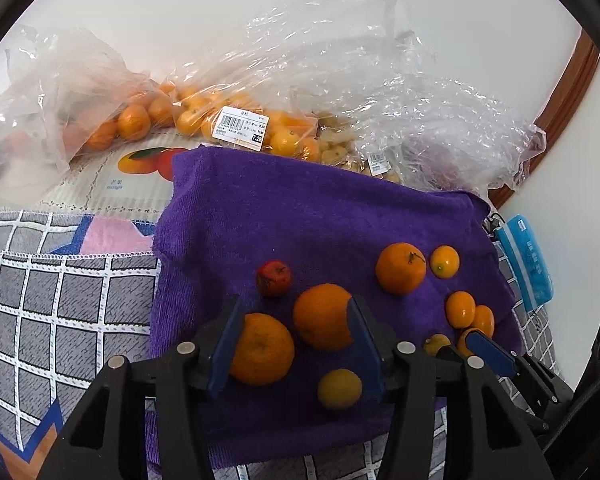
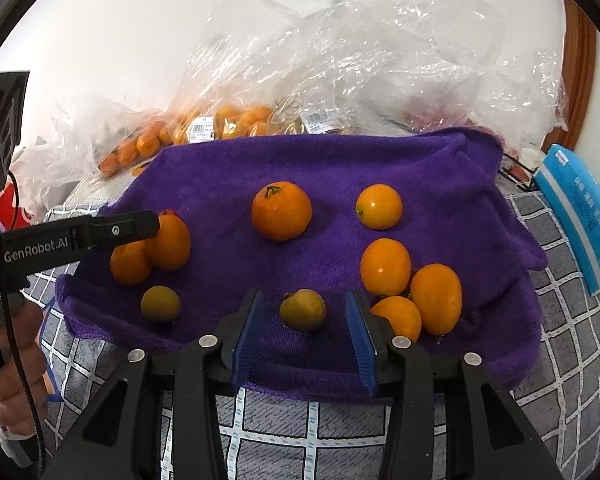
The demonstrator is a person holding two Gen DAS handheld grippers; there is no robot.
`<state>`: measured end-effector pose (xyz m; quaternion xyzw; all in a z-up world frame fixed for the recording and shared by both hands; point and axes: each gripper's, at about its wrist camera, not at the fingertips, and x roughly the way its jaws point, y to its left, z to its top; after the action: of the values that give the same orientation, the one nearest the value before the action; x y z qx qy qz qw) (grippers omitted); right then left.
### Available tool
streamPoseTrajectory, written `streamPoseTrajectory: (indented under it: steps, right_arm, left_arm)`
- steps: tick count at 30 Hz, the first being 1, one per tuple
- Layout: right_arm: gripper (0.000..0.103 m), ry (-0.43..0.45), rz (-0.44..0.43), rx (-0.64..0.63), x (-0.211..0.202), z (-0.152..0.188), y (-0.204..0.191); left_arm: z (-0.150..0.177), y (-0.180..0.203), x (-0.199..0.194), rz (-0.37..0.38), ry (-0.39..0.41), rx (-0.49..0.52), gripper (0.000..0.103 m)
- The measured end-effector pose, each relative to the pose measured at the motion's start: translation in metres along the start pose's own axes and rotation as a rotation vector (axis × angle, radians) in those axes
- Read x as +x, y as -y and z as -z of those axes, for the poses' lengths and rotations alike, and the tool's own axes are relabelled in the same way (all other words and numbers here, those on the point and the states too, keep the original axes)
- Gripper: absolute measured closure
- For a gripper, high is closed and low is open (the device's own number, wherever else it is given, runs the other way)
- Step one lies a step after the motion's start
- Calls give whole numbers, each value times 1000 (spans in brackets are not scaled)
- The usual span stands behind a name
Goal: Organize fruits
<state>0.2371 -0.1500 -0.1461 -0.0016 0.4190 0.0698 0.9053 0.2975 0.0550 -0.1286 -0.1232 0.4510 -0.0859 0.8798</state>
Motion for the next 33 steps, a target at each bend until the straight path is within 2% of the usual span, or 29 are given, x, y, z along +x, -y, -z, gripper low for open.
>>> streamPoseTrajectory:
  steps: [3,9,13,15,19,23,28,31,33]
  right_arm:
    - [59,4,6,21,-6,-2,2]
    - [58,26,23,31,-31,-8,2]
    - [56,46,42,44,-59,-12,2]
    - [55,66,46,53,-75,-12,1]
    - [52,98,59,51,-111,-6,-2]
    - [43,129,60,47,-143,3,-4]
    - [41,140,86,43,-177,20,-7]
    - [30,161,107,48,-197,35,-8]
    - [23,188,113,51,-213,47,-8]
  left_arm:
    - [1,3,-4,-4,-10,1,49]
    - [11,15,-32,-53,33,54,41]
    - [21,21,-61,-104,83,67,38]
    - [26,22,-75,-126,94,71,34]
    - [40,25,-110,-139,133,63,28]
    - [56,30,-137,-137,157,55,26]
    - [85,40,-167,-127,194,80,23]
    - [103,45,-184,-131,220,86,23]
    - [114,48,-195,-139,239,84,18]
